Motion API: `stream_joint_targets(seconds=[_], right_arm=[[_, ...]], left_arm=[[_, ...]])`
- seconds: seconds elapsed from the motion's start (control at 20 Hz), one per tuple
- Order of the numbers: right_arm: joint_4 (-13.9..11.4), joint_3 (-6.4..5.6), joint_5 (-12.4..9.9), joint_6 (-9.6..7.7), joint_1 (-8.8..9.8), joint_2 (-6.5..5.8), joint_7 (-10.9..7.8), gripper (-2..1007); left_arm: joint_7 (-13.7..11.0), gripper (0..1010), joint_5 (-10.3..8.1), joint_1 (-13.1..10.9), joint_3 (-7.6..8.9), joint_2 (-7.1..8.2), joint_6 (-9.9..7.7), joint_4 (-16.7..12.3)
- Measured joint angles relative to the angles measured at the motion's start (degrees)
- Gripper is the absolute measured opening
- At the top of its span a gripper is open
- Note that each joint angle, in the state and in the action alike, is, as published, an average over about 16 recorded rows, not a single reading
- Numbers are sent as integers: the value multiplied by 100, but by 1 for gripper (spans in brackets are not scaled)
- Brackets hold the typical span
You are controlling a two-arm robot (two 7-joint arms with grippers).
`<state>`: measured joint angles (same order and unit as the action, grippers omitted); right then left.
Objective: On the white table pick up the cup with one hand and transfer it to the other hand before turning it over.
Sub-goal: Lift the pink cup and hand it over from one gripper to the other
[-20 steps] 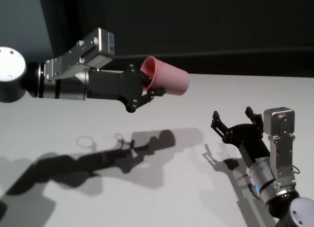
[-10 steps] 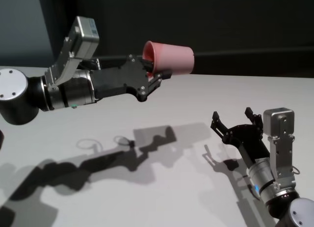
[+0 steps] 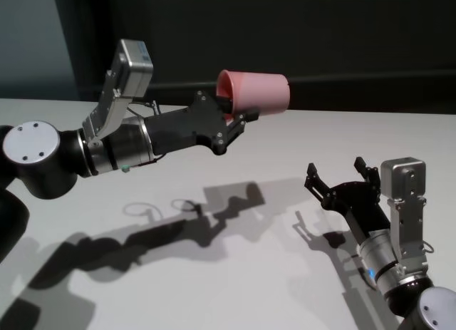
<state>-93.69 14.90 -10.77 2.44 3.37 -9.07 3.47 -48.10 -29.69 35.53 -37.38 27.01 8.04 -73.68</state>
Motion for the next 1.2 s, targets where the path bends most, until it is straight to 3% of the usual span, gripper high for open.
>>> stream_joint_targets(seconds=[0.45,1.2], right_arm=[[0,0,0,0,0,0,0,1002],[0,0,0,0,0,0,0,1002]], left_arm=[[-232,46,-165,-23,67,-172,91,163],[-582,46,-386,-26,10,-38,108,-46]])
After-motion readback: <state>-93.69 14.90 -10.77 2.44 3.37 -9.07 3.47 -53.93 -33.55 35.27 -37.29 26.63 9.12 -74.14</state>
